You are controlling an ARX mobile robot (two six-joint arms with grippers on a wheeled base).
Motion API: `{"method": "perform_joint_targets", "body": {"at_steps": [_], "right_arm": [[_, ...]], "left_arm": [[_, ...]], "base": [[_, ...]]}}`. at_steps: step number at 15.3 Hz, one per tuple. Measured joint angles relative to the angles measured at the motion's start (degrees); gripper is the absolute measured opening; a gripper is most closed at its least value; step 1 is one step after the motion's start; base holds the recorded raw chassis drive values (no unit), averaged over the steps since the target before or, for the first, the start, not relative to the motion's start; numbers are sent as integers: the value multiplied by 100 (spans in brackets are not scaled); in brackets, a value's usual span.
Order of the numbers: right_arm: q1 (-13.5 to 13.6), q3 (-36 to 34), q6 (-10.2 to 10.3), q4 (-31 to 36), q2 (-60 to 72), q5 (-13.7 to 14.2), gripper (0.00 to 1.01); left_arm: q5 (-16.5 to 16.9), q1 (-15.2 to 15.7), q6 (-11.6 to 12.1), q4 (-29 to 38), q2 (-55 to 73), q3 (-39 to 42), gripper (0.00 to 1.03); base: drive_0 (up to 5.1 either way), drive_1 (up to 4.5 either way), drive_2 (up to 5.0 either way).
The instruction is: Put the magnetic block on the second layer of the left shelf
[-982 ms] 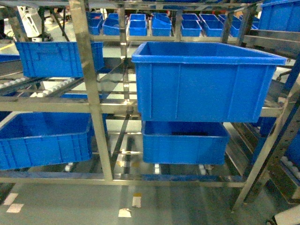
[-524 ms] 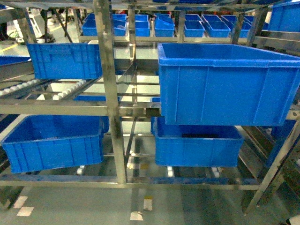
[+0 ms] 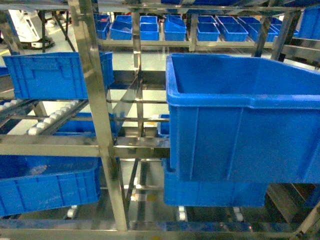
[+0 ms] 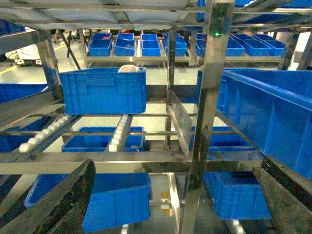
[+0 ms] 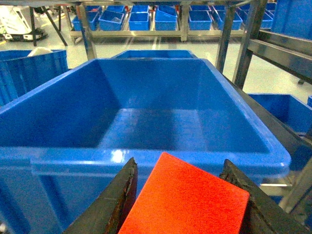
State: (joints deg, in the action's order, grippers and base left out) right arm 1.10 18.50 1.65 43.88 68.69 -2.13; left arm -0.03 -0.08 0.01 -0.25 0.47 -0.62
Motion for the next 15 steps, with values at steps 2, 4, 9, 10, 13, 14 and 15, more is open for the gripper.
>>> {"method": "perform_joint_targets", "body": {"at_steps": [2, 4, 9, 10, 13, 14, 15], "right_arm": [[0, 0, 0, 22, -2, -2, 44], [0, 0, 0, 26, 33, -2, 44], [81, 109, 9, -188, 90, 2, 44], [208, 474, 22, -363, 339, 81, 44], [538, 1860, 66, -662, 1373, 238, 44], [538, 2166, 188, -933, 1757, 258, 44], [527, 2426, 358, -1178, 2175, 332, 44]], "left_arm": [[0, 2, 0, 4, 0, 0, 98], [-2, 2, 0, 4, 0, 0, 98], [-2, 2, 0, 0, 0, 0, 98], [0, 2, 0, 4, 0, 0, 98], [-2, 2, 0, 2, 0, 0, 98], [-2, 2, 0, 2, 0, 0, 98], [-2, 2, 0, 2, 0, 0, 98]], "base": [[3, 217, -210], [0, 0, 0], [0, 0, 0], [0, 0, 0], [0, 0, 0], [0, 0, 0], [0, 0, 0]]}}
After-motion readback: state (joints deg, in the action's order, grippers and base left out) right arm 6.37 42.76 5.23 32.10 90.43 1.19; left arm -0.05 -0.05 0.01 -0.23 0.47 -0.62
